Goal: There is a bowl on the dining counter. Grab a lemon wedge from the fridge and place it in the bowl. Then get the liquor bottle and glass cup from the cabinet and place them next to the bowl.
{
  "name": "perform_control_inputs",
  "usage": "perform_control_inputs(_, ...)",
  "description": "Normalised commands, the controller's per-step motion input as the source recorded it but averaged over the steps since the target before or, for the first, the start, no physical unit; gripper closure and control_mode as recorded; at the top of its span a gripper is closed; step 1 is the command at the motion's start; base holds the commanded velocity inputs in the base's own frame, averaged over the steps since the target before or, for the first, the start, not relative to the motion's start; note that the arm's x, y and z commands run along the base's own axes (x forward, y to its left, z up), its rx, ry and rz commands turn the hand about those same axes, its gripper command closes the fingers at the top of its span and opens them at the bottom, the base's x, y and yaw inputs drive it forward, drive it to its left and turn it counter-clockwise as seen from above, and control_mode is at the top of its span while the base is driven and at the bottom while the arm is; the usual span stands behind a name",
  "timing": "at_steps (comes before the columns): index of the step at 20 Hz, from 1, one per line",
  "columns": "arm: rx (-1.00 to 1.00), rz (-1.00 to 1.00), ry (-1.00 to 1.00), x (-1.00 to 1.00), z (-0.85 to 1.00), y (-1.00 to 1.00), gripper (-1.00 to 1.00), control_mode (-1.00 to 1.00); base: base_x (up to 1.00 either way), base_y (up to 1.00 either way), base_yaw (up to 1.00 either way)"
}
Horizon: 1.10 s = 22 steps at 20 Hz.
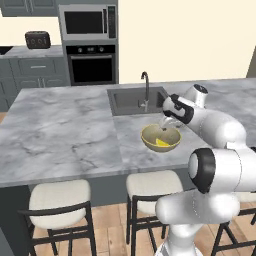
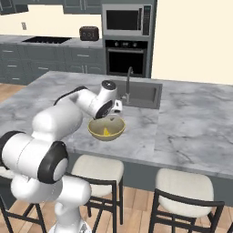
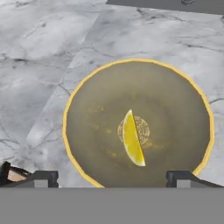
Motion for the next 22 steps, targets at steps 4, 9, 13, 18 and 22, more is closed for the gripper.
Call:
perform_control_inputs(4,-0.06,0.06,-0.08,-0.42,0.58,0.52,-1.0,-1.0,0.0,0.0,0.0)
perform_control_inputs(9,-0.09,0.02,-0.08,-0.4,0.59,0.74,-1.0,-1.0,0.0,0.0,0.0)
perform_control_inputs(13,-0.11,0.0,-0.17,-0.75,0.46,0.67,-1.0,-1.0,0.0,0.0,0.0)
perform_control_inputs(18,-0.05,0.0,-0.23,-1.0,0.2,0.26,-1.0,-1.0,0.0,0.0,0.0)
perform_control_inputs(22,-0.02,0.0,-0.22,-1.0,0.04,0.01,-1.0,-1.0,0.0,0.0,0.0)
